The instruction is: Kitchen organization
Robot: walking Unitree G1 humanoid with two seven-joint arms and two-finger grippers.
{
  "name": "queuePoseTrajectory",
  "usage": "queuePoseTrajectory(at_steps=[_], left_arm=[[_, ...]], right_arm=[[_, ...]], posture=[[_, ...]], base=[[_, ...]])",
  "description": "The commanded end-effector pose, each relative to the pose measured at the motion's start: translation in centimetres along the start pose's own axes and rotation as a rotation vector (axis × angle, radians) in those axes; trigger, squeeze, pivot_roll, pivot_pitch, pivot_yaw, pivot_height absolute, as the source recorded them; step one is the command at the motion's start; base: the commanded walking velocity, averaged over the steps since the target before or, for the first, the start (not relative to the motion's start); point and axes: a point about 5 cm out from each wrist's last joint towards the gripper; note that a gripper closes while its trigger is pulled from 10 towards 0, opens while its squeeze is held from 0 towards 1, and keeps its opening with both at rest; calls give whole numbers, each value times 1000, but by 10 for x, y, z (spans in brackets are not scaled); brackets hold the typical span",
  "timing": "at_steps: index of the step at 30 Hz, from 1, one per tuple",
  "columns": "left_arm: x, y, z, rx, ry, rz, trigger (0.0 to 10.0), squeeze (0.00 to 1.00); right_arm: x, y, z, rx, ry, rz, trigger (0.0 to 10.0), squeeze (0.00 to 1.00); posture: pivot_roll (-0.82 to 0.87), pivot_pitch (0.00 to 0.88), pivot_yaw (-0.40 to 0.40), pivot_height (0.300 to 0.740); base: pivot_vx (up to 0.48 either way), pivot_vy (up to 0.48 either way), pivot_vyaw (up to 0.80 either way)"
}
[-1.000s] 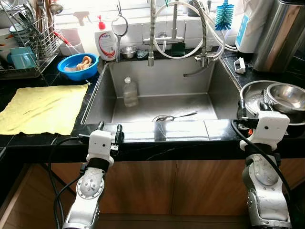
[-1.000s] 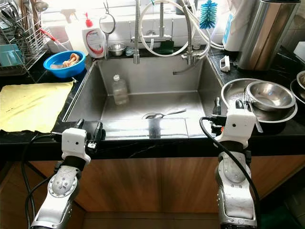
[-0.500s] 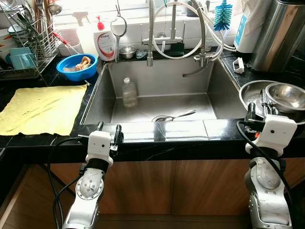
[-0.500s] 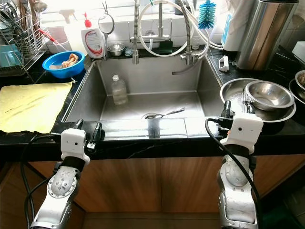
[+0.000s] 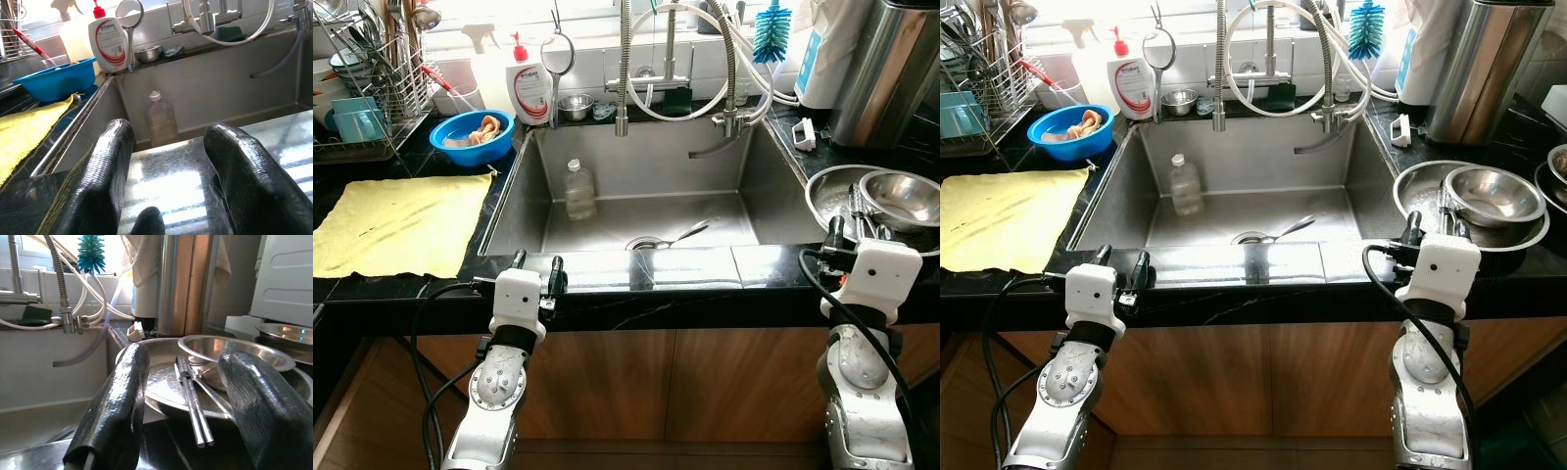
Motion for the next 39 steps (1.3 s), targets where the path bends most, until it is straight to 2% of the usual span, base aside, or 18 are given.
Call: queuePoseTrajectory(at_steps=[1, 36, 37, 38, 39], left_arm=[[0, -7, -13, -66, 2, -12, 10000, 0], [4, -7, -11, -59, 1, -24, 10000, 0], [5, -8, -11, -59, 2, -24, 10000, 0], [5, -8, -11, -60, 2, -25, 10000, 0], [5, -8, -11, -60, 2, -25, 10000, 0]], right_arm=[[-1, 1, -5, -29, -10, -5, 10000, 0], [-6, 0, -19, -109, -44, -11, 9804, 0], [-6, 0, -18, -107, -45, -9, 3451, 0], [-6, 1, -18, -103, -42, -10, 0, 0], [-6, 1, -17, -97, -39, -8, 0, 0]], posture=[[-109, 0, 75, 740], [-106, 0, 75, 740], [-105, 0, 75, 740], [-105, 0, 75, 740], [-105, 0, 75, 740]], base=[[0, 0, 0], [0, 0, 0], [0, 0, 0], [0, 0, 0], [0, 0, 0]])
Point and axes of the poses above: a point about 5 cm out from each wrist's last joint towards the gripper, its own y axis pointing out of the wrist towards the gripper, its own z axis along the axis of the wrist's last joint, x = y × z, and after that the axes turned 3 degrees about -y, right-handed
